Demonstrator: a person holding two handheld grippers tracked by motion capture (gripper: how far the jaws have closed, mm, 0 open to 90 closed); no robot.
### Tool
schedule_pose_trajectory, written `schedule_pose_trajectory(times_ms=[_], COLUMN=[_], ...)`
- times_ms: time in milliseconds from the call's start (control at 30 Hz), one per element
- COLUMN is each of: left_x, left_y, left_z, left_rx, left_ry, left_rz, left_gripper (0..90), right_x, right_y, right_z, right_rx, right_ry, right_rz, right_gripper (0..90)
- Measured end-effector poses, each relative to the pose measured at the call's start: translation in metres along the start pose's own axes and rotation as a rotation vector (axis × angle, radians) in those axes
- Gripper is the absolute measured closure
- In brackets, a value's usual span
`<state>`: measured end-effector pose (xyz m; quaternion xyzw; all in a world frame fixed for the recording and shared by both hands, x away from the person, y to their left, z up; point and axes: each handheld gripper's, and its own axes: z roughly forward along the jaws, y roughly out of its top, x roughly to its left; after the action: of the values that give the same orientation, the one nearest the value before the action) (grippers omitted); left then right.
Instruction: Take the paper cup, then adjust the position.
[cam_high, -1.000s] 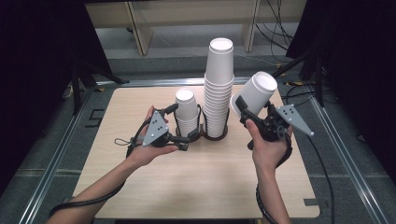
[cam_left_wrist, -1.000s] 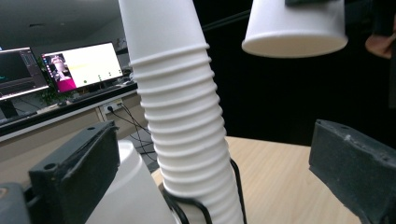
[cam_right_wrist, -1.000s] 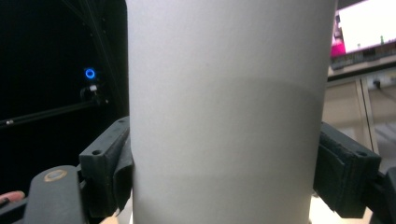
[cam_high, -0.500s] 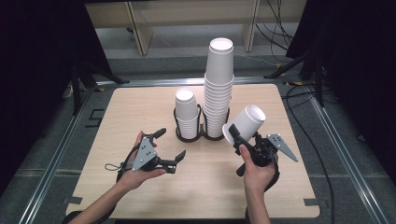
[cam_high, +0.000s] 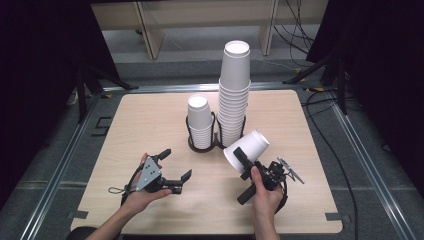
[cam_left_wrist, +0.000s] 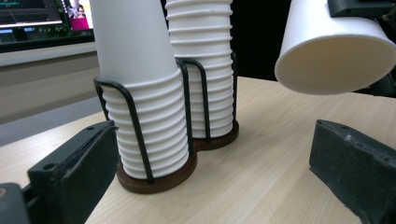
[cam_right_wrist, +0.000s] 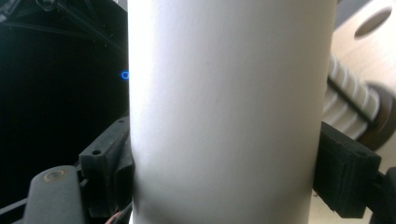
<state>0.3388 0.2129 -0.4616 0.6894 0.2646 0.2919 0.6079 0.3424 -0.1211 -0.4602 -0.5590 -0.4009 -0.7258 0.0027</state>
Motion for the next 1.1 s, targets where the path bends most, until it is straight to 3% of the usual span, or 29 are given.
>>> schedule_pose_trajectory(times_ms=[133, 233, 267, 300, 333, 367, 400, 700, 767, 800, 867, 900, 933, 967, 1000, 1067, 1100], left_x=[0.002, 0.003, 0.003, 0.003, 0.004, 0.003, 0.002, -0.012, -0.015, -0.017, -0.018, -0.019, -0.020, -0.021, -0.022, -0.025, -0.026], left_y=[-0.001, -0.001, -0.001, -0.001, -0.004, -0.003, -0.004, -0.009, -0.010, -0.009, -0.010, -0.011, -0.011, -0.012, -0.012, -0.013, -0.014], left_z=[-0.001, -0.003, -0.003, -0.003, -0.001, -0.003, -0.002, 0.009, 0.013, 0.014, 0.016, 0.018, 0.018, 0.018, 0.019, 0.020, 0.022], left_rx=[-0.014, 0.002, 0.000, 0.000, -0.028, 0.005, 0.006, 0.028, 0.019, 0.033, 0.034, 0.026, 0.036, 0.039, 0.031, 0.042, 0.032], left_ry=[0.006, 0.012, 0.013, 0.013, 0.000, 0.010, 0.009, -0.042, -0.055, -0.063, -0.069, -0.075, -0.076, -0.081, -0.088, -0.099, -0.106], left_rz=[-0.006, -0.004, -0.012, -0.012, -0.020, -0.022, -0.024, -0.023, -0.025, -0.024, -0.024, -0.023, -0.021, -0.016, -0.016, -0.012, -0.015], left_gripper=[1.4, 1.4, 1.4, 1.4, 1.4, 1.3, 1.3, 0.5, 0.5, 0.4, 0.4, 0.3, 0.3, 0.3, 0.2, 0.0, 0.0], right_x=[-0.004, -0.006, -0.005, -0.005, -0.007, -0.007, -0.007, -0.008, -0.010, -0.007, -0.011, -0.012, -0.012, -0.014, -0.012, -0.013, -0.013], right_y=[-0.007, -0.009, -0.010, -0.010, -0.010, -0.010, -0.011, -0.016, -0.018, -0.020, -0.023, -0.025, -0.027, -0.028, -0.029, -0.030, -0.030], right_z=[-0.001, 0.001, 0.002, 0.002, 0.004, 0.005, 0.007, 0.011, 0.010, 0.009, 0.010, 0.011, 0.010, 0.011, 0.011, 0.011, 0.011], right_rx=[0.017, 0.022, 0.030, 0.030, 0.027, 0.033, 0.028, 0.058, 0.053, 0.068, 0.058, 0.059, 0.069, 0.063, 0.074, 0.069, 0.074], right_ry=[0.006, 0.010, 0.012, 0.012, 0.007, 0.038, 0.019, 0.030, 0.021, 0.026, 0.024, 0.026, 0.028, 0.020, 0.022, 0.011, 0.013], right_rz=[0.056, 0.066, 0.102, 0.102, 0.062, 0.074, 0.058, 0.066, 0.075, 0.139, 0.113, 0.119, 0.162, 0.135, 0.171, 0.120, 0.123], right_gripper=[18.8, 18.8, 18.8, 18.8, 18.8, 18.8, 18.8, 18.8, 18.8, 18.8, 18.8, 18.8, 18.8, 18.8, 18.8, 18.8, 18.8])
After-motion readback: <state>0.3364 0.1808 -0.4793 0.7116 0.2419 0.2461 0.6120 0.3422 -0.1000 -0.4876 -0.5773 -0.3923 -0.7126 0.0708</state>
